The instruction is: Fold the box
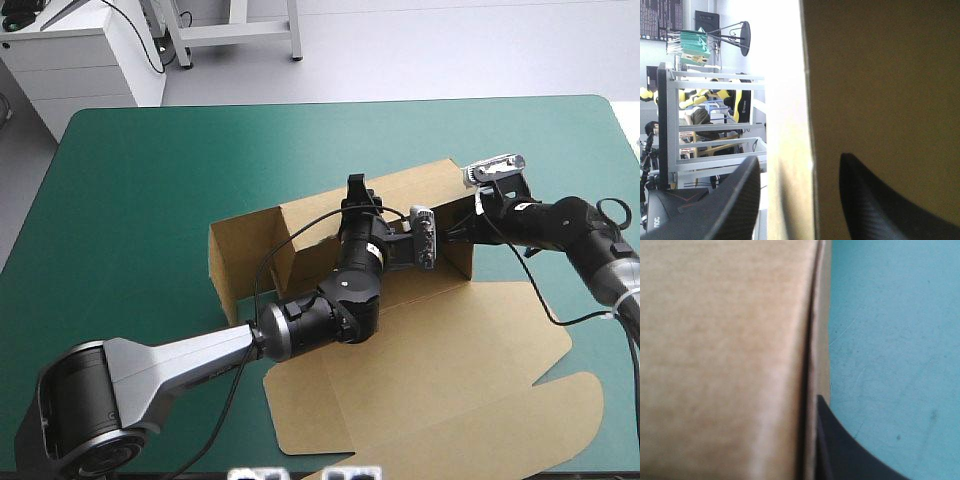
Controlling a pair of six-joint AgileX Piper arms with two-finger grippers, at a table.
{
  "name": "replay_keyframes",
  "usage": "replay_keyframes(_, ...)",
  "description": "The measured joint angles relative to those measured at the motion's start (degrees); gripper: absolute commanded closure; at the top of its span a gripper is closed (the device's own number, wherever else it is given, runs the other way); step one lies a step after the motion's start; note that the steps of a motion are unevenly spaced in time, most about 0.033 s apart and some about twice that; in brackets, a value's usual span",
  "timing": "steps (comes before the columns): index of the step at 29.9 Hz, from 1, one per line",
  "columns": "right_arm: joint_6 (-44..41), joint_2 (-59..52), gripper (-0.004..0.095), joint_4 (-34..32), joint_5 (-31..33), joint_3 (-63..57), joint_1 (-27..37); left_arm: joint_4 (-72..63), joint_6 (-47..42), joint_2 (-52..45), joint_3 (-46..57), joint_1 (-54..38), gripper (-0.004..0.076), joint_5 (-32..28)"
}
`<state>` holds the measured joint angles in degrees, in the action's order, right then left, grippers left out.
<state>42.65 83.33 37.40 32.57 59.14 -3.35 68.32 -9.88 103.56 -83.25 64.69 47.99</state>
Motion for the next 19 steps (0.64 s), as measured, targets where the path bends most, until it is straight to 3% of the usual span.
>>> replay_keyframes(8,-6.0,0.0,0.0904,-3.6,-0.8,0.2,-0.5,1.0,-1.5,-0.5,0.0,5.2,0.0354,1.0)
replay_keyframes(16,-7.3,0.0,0.0905,-4.5,-0.8,0.2,-0.6,2.1,-1.8,-2.3,0.0,12.5,0.0356,7.3)
replay_keyframes(19,-7.8,0.0,0.0905,-4.5,-0.8,0.2,-0.6,2.1,-4.4,-3.3,0.0,15.4,0.0435,8.0)
